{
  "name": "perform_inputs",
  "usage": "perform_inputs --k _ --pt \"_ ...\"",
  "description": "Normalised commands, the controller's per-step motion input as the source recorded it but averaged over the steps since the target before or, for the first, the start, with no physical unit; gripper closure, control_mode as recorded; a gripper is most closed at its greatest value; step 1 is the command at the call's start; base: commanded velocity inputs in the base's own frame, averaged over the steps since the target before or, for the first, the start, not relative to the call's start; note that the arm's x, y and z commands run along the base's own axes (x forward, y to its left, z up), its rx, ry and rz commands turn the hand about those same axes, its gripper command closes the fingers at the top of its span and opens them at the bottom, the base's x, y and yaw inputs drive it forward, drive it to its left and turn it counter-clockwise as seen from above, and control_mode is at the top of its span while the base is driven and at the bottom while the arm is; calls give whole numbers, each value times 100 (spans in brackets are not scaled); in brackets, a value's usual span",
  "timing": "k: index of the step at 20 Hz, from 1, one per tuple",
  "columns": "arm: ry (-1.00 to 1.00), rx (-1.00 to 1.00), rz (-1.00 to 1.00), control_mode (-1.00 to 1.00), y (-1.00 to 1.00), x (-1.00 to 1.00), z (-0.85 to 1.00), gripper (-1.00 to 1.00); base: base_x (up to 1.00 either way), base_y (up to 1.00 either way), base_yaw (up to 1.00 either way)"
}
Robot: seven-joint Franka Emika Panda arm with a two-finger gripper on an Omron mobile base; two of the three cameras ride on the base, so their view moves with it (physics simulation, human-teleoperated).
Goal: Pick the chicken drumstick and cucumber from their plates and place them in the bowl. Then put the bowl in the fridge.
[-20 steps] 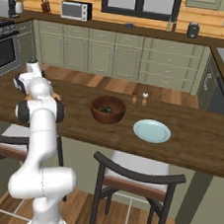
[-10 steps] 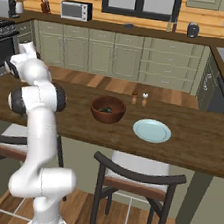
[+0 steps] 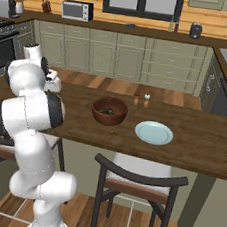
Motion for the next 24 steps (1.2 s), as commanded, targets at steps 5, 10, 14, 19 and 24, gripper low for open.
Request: perform_inputs --k 5,10,14,19,24 --pt "2 8 1 -100 -100 -14 63 100 0 0 0" --pt "9 6 0 -100 -100 29 32 100 0 0 0" --pt "3 0 1 -100 -100 61 0 100 0 0 0" --pt "1 -1 9 -100 -87 61 -1 100 0 0 0" --pt "6 -6 13 -100 -30 70 -42 100 0 0 0"
